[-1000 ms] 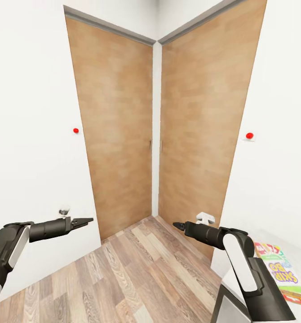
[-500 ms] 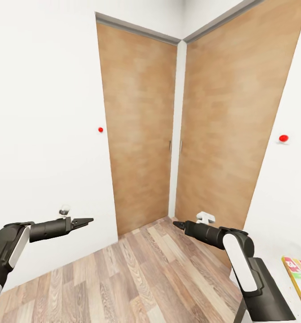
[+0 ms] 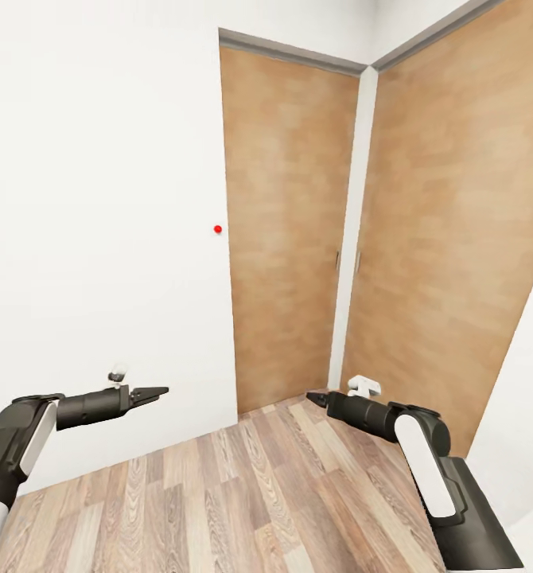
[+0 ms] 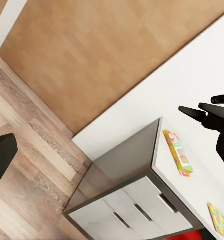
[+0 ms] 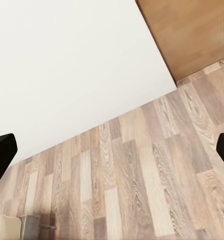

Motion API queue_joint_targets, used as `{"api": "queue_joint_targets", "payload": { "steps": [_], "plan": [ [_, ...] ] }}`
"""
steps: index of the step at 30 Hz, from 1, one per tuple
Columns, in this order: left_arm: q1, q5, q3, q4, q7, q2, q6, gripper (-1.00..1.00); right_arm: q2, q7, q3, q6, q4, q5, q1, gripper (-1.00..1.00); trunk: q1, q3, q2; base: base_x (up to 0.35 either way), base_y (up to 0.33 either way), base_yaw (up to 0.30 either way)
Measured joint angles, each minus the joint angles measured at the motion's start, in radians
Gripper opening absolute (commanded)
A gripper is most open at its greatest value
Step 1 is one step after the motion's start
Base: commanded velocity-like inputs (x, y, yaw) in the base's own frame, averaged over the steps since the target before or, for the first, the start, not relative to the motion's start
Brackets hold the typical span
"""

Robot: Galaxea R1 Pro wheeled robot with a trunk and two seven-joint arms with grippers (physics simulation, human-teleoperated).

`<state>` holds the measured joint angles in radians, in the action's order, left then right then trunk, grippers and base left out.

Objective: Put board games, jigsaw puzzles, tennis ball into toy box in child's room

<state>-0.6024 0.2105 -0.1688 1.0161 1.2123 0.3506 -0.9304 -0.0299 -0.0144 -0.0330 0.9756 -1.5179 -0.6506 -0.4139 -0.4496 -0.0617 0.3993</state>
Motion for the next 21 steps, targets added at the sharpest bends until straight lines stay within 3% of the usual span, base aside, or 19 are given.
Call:
{"api": "queue_joint_targets", "payload": {
  "steps": [21],
  "plan": [
    [0.0, -0.001, 0.0, 0.0, -0.003, -0.002, 0.0, 1.0, 0.0, 0.0, 0.0, 0.0, 0.0, 0.0, 0.0, 1.0, 0.0, 0.0, 0.0, 0.0, 0.0, 0.292]
  ]
}}
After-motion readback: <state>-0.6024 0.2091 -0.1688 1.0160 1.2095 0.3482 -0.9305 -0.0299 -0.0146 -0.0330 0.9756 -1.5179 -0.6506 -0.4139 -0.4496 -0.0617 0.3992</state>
